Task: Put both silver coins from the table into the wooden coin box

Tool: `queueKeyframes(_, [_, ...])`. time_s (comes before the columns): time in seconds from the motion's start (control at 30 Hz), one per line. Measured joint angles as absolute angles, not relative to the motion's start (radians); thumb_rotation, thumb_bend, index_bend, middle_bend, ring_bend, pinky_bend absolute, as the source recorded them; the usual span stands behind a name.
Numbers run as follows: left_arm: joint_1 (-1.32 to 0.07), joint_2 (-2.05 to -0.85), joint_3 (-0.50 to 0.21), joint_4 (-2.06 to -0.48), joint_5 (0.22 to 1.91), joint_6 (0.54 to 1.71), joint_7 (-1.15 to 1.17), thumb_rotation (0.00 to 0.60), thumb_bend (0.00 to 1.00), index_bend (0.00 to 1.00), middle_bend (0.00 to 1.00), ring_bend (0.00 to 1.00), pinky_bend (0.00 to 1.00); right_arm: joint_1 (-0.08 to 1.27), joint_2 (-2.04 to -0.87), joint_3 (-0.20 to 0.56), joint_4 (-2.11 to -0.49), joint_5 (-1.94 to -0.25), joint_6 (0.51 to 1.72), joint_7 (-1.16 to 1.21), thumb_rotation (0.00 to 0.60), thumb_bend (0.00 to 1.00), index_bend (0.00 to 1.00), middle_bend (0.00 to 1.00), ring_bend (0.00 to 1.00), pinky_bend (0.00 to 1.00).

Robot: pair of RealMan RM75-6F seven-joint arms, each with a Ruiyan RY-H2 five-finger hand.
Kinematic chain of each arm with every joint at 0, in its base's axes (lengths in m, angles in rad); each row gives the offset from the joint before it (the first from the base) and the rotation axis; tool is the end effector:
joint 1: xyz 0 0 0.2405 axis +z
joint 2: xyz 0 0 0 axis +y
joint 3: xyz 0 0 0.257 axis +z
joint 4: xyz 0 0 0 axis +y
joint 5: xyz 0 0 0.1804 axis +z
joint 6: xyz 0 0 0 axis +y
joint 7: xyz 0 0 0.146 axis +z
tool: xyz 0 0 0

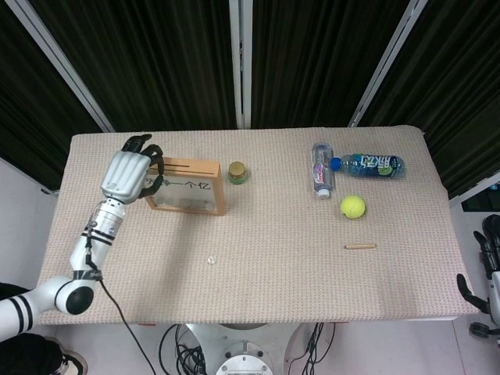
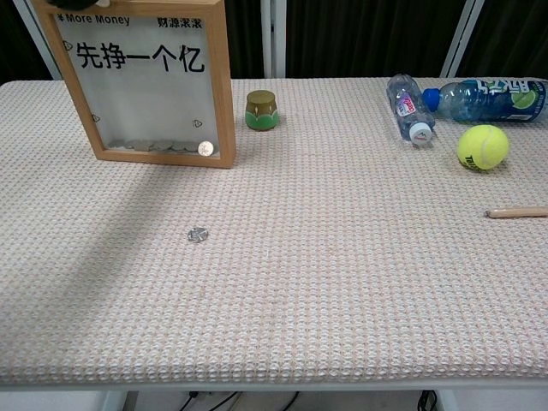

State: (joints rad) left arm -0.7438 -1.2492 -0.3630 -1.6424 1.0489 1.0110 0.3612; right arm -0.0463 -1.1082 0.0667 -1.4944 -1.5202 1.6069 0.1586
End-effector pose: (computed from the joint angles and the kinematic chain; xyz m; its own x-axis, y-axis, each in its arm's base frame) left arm -0.1267 0.3791 0.1394 0.4172 0.0034 0.9088 0.8675 -0.2995 -0.3971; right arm -0.3286 -0.1419 0.2177 0.3751 0.0926 0.9224 -0.9261 0.0816 0.3684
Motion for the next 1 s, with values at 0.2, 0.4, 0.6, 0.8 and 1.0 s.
queueKeyframes(0.2, [-0.769, -1.257, -0.378, -1.634, 0.989, 1.009, 0.352, 0.600, 0.43, 0.61, 0.29, 0.09, 0.14, -0.045, -1.112, 0.070, -1.486, -1.517, 1.607, 0.161, 0.600, 0.33, 0.00, 0.00, 0.00, 0.00])
queueKeyframes(0.4, [-0.784, -1.251, -0.380, -1.649, 0.968, 1.026, 0.356, 0.600, 0.43, 0.61, 0.29, 0.09, 0.14, -0.043, -1.114, 0.070, -1.483, -1.514, 1.601, 0.160, 0.600, 0.33, 0.00, 0.00, 0.00, 0.00])
queueKeyframes(0.6, [-0.803, -1.256, -0.367, -1.641, 0.941, 1.020, 0.368, 0.600, 0.43, 0.61, 0.29, 0.09, 0.14, -0.042, -1.116, 0.071, -1.480, -1.513, 1.600, 0.159, 0.600, 0.33, 0.00, 0.00, 0.00, 0.00])
queueKeyframes(0.8, [-0.815, -1.262, -0.353, -1.635, 0.929, 1.020, 0.374, 0.600, 0.43, 0.61, 0.29, 0.09, 0.14, -0.045, -1.115, 0.073, -1.475, -1.506, 1.601, 0.168, 0.600, 0.33, 0.00, 0.00, 0.00, 0.00])
queueKeyframes(1.0, [-0.824, -1.263, -0.344, -1.634, 0.916, 1.025, 0.380, 0.600, 0.43, 0.61, 0.29, 0.09, 0.14, -0.045, -1.114, 0.073, -1.472, -1.505, 1.599, 0.173, 0.600, 0.33, 0.00, 0.00, 0.00, 0.00])
